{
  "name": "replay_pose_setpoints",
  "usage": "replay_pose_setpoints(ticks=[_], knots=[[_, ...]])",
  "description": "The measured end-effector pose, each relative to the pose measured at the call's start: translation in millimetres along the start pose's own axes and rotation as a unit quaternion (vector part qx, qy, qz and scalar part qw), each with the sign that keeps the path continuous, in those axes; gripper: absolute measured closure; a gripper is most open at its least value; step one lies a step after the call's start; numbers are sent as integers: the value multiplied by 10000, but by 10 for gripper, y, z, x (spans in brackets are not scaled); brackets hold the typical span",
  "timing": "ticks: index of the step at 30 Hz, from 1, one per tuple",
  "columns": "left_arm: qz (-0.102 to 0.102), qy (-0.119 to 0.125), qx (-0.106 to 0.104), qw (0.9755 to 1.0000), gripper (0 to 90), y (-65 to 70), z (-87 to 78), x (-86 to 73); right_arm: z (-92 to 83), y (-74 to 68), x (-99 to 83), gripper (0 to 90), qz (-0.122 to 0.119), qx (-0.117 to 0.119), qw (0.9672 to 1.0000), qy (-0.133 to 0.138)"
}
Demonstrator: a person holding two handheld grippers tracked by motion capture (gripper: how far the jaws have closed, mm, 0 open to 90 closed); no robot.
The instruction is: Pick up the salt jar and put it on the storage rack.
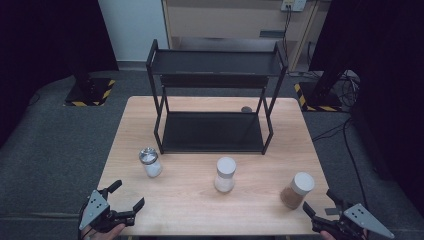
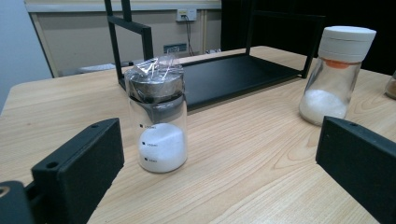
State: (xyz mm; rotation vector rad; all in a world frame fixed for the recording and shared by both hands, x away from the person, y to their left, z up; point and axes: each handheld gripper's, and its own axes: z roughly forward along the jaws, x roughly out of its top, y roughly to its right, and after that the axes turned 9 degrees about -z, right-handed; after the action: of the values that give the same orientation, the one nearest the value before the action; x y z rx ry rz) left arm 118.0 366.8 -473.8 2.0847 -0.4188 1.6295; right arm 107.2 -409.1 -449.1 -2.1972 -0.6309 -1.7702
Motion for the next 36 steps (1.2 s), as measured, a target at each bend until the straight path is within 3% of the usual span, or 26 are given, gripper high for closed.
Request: replay_pose_setpoints(ticks=[7, 29, 36], knots=[[20, -75, -163, 9998, 0, -51, 1, -9, -2, 13, -9, 51, -11, 80, 10000, 14], [-70, -55, -144, 9999, 0, -24, -25, 22, -2, 14, -13, 53, 2, 69, 10000, 20], [-39, -124, -156, 9998, 0, -21, -39, 119, 0, 15, -11, 53, 12, 73, 10000, 8]])
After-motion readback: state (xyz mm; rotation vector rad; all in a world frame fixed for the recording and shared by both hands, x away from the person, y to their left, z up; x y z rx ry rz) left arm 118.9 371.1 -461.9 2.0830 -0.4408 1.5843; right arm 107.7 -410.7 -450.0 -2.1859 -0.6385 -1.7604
